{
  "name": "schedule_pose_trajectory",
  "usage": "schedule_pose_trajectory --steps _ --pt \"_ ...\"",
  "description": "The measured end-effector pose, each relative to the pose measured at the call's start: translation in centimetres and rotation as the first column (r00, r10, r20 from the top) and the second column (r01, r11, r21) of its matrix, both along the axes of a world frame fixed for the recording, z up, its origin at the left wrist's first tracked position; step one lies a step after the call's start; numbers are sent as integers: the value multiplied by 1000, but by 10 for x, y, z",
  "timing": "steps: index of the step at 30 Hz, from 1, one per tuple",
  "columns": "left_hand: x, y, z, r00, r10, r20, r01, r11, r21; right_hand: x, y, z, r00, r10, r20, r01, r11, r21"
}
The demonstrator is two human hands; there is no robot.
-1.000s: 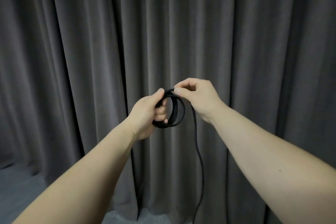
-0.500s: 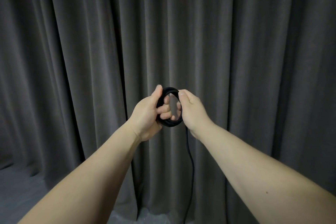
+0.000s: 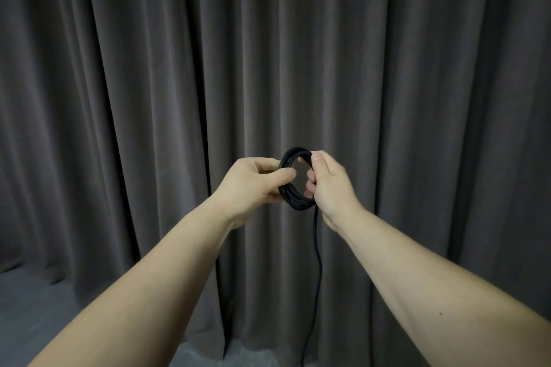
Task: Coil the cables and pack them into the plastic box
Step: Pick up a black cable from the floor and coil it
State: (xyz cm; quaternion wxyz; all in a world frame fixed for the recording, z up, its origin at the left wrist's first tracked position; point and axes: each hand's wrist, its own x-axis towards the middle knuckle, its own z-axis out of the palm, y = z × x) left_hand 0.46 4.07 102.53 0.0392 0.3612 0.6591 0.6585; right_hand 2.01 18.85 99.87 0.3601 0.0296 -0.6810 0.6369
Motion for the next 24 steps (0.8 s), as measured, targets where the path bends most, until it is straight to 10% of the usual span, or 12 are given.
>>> schedule_pose_trajectory --steps 14,24 --pt "1 17 -9 984 -49 171 -31 901 433 -2 -4 2 990 -124 -63 129 988 90" --pt "9 10 -11 976 -200 89 177 960 218 3 -5 8 996 24 -89 -38 986 -164"
